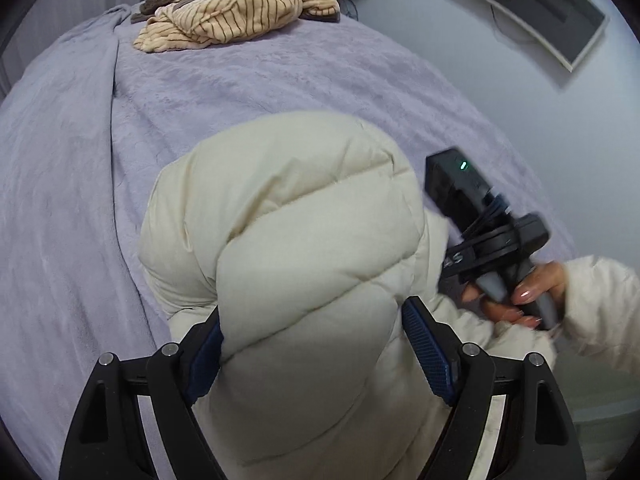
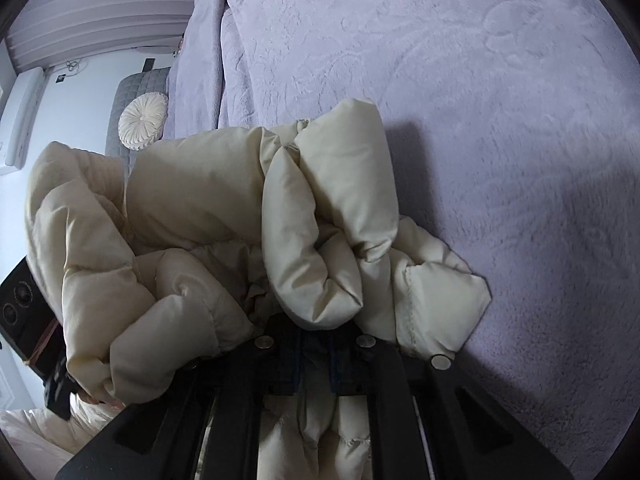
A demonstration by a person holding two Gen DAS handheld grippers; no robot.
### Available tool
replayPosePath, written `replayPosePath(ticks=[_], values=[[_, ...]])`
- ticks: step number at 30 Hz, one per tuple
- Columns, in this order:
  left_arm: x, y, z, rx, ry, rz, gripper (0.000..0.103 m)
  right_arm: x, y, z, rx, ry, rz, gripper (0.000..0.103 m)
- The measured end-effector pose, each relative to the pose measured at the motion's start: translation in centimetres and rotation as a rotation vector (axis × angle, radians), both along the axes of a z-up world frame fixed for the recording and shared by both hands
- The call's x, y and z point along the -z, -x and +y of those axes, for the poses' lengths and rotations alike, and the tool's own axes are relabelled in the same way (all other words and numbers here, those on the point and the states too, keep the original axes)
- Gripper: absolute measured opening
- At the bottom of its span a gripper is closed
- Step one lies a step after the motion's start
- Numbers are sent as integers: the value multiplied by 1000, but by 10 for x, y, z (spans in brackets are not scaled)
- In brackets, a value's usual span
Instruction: Fold large clothes
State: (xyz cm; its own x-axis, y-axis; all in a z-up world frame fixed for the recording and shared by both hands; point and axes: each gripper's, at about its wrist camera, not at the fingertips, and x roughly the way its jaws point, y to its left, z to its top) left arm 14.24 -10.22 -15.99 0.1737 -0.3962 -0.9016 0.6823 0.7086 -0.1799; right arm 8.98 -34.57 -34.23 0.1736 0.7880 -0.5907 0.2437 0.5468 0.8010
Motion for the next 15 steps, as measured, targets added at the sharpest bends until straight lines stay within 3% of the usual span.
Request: replayPosePath(ticks=[1,5,7,9,11,15], values=[[8,2,-3,-2,-35,-14,83,0,-4,4,6,0,6,10],[13,3,1,-14,-27,5,83,-13,2,-4,26,28,27,13],[13,3,2,-7,-35,0,83,-24,5,-7,33,42,21,17],[13,3,3,-11,-38,3,83,-35,11,-15,57,61,20,31],[14,2,5,-19,-36,10,83,-53,19,-24,85,103,13,43],[15,2,5,-27,-32,12,83,-114,39,-31,93,235,-41,44]])
